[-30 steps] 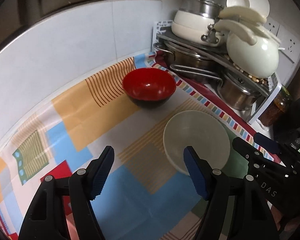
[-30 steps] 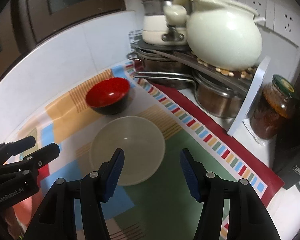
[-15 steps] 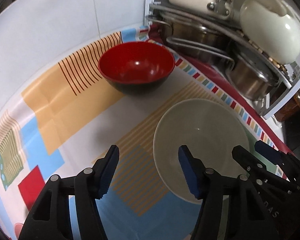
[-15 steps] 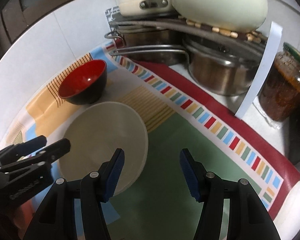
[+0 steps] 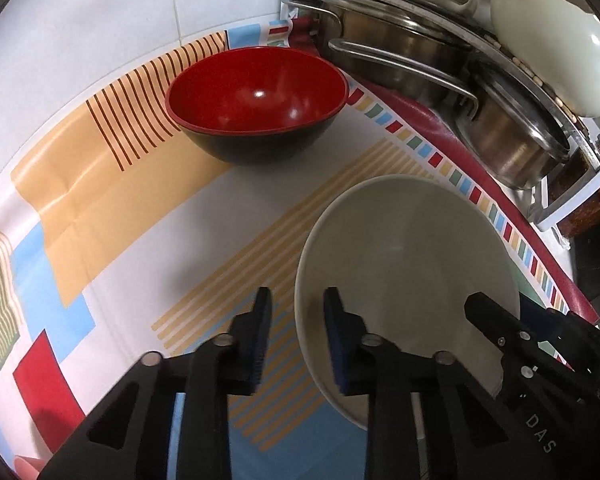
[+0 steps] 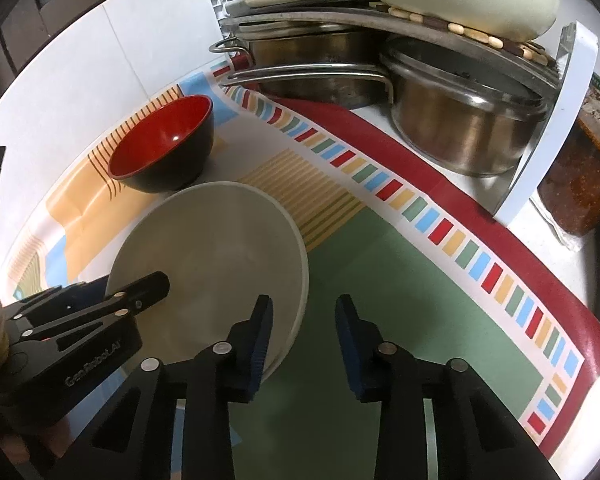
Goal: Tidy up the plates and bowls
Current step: 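Close both grippers on the white bowl rim, then lift the white bowl with both grippers and carry it toward the pink bowl, then lower the white bowl into the pink bowl and open both grippers, then move both grippers to the rim of the red-and-black bowl, then close both grippers on the red bowl rim and lift it, then carry the red bowl with both grippers toward the white bowl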
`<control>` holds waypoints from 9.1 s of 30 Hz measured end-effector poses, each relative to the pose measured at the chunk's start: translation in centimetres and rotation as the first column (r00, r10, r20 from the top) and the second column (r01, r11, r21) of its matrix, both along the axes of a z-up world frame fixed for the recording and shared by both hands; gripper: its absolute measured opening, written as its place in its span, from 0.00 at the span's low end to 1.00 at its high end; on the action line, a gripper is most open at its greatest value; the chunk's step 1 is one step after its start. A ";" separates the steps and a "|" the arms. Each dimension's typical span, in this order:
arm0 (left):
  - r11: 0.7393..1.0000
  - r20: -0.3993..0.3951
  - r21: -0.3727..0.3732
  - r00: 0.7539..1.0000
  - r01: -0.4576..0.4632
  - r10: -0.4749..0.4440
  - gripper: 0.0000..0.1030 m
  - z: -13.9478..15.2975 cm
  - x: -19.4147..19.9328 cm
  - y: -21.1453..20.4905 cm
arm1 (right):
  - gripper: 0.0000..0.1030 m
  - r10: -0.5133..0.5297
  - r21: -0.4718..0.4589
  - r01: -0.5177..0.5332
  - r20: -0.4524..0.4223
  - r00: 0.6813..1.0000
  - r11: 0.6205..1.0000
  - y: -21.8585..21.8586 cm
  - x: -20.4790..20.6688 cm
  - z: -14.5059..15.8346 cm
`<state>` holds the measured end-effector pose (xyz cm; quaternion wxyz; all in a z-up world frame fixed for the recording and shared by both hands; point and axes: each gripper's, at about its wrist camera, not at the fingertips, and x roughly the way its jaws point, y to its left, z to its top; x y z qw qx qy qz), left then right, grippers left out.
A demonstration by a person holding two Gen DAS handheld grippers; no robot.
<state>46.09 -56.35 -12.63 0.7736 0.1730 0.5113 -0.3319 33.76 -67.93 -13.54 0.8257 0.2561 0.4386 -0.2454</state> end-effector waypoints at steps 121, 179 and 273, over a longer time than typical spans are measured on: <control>0.853 0.102 -0.085 0.847 -0.515 0.522 0.60 7.6 -5.2 32.8 | 0.31 0.590 0.001 -0.591 0.065 0.805 0.807 25.9 4.9 5.6; 0.997 0.292 -0.022 0.953 -0.074 0.077 0.91 12.0 8.3 7.4 | 0.62 0.075 -0.130 -0.050 0.193 0.978 0.990 3.4 5.9 9.8; 0.955 0.133 -0.032 0.946 -0.294 0.296 0.14 13.8 2.3 19.5 | 0.14 0.357 -0.100 -0.343 0.223 0.907 0.934 16.3 5.8 13.2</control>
